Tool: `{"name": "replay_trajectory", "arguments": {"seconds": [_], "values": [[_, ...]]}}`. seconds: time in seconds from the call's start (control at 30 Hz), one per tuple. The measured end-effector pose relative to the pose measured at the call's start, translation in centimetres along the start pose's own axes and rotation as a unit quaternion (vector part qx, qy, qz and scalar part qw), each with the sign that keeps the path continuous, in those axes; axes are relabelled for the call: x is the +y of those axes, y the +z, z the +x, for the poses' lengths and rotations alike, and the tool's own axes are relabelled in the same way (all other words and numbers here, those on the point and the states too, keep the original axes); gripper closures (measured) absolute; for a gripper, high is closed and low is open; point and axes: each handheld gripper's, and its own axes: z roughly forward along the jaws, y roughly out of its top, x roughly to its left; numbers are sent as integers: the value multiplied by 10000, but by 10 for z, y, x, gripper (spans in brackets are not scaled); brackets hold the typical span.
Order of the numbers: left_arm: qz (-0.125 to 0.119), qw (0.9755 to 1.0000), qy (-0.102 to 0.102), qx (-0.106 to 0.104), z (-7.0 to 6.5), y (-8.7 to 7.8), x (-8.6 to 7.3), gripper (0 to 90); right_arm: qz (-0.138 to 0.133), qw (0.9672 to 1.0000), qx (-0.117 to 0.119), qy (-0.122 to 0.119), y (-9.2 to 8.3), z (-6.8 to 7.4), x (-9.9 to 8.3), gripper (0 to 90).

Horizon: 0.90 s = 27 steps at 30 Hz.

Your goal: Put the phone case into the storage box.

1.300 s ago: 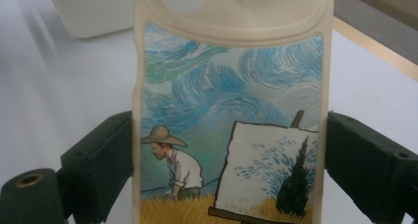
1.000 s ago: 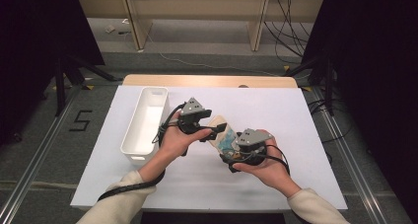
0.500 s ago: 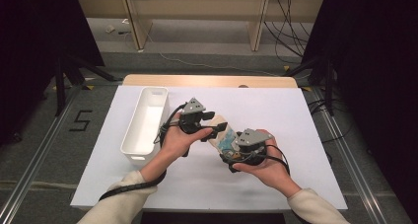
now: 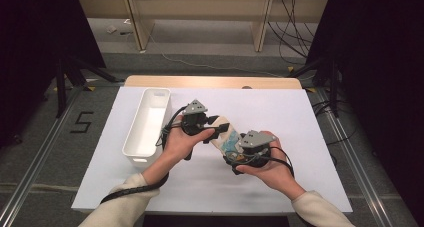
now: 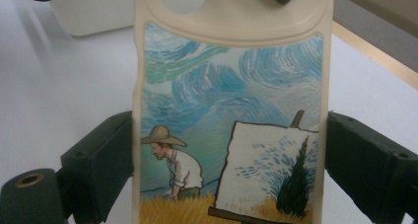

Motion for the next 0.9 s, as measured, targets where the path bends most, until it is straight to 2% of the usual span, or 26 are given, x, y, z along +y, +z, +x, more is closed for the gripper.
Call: {"name": "replay_trajectory", "arguments": {"seconds": [0.3,0.57,0.83,0.9], "values": [[-47,9996,-192,-191,2,-1,0,623,10,10000,-9,-49,1,0,-1,112],[-162,9975,-409,-559,-3,-5,3,781,19,9999,-62,-138,3,2,-2,109],[-209,9973,-362,-595,-10,-8,8,793,-128,9998,-127,-114,5,1,-2,93],[-225,9979,-287,-538,-10,-10,9,793,-146,9998,-105,-98,5,0,-3,90]]}}
